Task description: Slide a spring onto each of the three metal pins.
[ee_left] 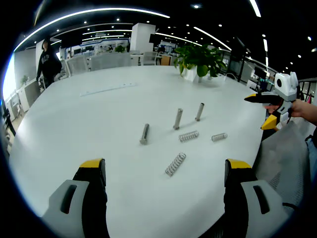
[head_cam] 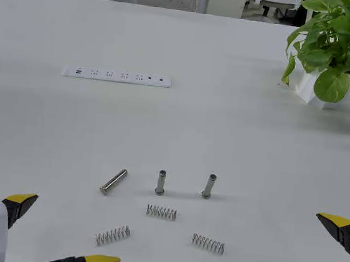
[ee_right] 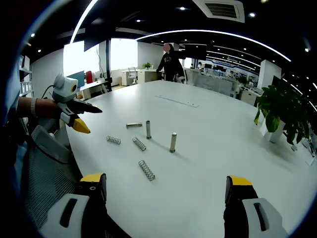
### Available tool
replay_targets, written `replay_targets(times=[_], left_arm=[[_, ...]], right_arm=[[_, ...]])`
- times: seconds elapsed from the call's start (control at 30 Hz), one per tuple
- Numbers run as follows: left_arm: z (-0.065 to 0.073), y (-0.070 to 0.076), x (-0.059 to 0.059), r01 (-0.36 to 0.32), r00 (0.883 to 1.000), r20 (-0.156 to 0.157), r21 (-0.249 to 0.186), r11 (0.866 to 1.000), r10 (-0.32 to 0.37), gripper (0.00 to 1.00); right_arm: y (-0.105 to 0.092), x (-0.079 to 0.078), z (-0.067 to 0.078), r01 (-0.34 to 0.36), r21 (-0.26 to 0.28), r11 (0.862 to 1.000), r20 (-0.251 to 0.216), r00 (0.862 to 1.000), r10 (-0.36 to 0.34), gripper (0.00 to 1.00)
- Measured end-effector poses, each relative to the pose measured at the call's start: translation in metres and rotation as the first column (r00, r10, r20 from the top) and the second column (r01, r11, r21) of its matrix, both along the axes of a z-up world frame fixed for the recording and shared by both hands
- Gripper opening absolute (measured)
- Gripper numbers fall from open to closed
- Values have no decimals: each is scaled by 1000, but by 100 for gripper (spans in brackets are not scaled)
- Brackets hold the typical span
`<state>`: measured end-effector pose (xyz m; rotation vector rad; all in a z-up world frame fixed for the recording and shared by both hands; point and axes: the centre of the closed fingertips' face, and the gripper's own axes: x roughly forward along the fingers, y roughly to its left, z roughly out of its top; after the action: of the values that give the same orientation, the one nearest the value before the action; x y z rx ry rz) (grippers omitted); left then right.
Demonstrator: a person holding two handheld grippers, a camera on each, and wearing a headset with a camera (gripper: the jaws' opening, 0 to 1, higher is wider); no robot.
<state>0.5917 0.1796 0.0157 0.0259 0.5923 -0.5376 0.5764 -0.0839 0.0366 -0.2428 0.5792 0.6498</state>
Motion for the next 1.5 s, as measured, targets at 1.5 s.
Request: replay_targets(times=[1.5], left_arm=[[-7,1,11,16,999,-34,11,1000,-16,98]], right_arm=[[2,2,-6,10,13,1000,-12,1000,-10,100]])
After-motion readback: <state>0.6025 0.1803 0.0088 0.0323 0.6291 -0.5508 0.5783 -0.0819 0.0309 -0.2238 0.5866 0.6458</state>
